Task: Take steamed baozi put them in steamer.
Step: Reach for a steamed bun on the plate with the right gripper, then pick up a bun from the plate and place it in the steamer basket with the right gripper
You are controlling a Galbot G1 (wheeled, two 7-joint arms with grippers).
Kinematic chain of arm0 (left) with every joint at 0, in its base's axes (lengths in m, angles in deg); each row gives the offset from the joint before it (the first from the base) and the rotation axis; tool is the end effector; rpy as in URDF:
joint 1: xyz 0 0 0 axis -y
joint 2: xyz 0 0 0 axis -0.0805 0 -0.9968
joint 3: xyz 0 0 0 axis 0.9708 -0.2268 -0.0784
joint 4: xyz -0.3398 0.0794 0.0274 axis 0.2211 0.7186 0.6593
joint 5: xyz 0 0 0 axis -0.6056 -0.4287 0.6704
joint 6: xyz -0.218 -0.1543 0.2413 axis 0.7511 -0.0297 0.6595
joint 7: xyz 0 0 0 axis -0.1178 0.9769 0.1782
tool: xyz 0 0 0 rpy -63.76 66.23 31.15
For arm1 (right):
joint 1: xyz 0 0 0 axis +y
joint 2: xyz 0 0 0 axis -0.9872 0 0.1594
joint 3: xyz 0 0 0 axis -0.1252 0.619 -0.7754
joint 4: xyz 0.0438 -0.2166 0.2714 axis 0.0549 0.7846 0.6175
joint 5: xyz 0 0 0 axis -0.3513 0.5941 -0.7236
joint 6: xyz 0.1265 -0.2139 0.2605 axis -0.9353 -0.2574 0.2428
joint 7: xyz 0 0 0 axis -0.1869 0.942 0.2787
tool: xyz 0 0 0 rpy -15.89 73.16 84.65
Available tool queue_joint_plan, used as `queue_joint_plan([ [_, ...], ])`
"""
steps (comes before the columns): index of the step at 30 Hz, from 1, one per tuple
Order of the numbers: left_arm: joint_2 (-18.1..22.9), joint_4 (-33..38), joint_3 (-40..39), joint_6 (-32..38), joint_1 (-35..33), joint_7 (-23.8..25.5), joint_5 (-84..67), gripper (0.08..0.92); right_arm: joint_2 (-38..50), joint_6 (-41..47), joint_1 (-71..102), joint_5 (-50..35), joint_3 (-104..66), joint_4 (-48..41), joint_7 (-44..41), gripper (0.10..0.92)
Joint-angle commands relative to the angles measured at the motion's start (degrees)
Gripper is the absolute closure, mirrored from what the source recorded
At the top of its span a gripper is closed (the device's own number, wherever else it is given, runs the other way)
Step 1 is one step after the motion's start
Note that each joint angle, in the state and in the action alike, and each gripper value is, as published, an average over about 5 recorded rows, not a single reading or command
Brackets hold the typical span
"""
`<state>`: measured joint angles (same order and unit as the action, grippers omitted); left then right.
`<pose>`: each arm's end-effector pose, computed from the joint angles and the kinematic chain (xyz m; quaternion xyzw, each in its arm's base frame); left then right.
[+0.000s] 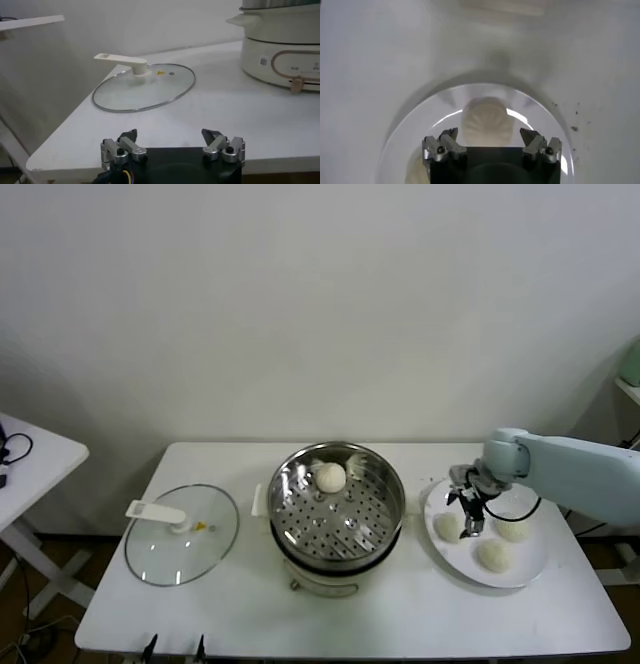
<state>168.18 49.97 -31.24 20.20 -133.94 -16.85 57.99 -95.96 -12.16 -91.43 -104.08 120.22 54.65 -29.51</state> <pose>0.0391 0.0614 -0.4157 0.0443 -0.9727 -0.0698 0.2169 0.5239 -0.1412 -0.2277 0.5004 -0.5238 0.5298 0.4411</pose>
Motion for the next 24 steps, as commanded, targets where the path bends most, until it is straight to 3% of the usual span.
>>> queue_joint_plan([
  [1,0.0,0.2,0.1,-0.1,0.0,0.0,-0.1,0.177,-0.6,1.1,6.1,1.9,-4.8,-3.7,0.5,0.22],
  [7,0.1,0.5,0.0,-0.2,0.0,0.0,-0.1,0.177,-0.8,1.1,6.0,2.3,-5.4,-3.6,0.3,0.324],
  [13,0.1,0.7,0.0,0.0,-0.2,-0.1,-0.1,0.177,-0.1,1.2,1.3,1.1,-3.6,-0.8,0.1,0.357],
  [24,0.0,1.1,-0.2,0.3,-0.5,-0.2,0.1,0.177,0.4,0.6,-28.8,-14.0,13.9,10.9,-5.1,0.364],
])
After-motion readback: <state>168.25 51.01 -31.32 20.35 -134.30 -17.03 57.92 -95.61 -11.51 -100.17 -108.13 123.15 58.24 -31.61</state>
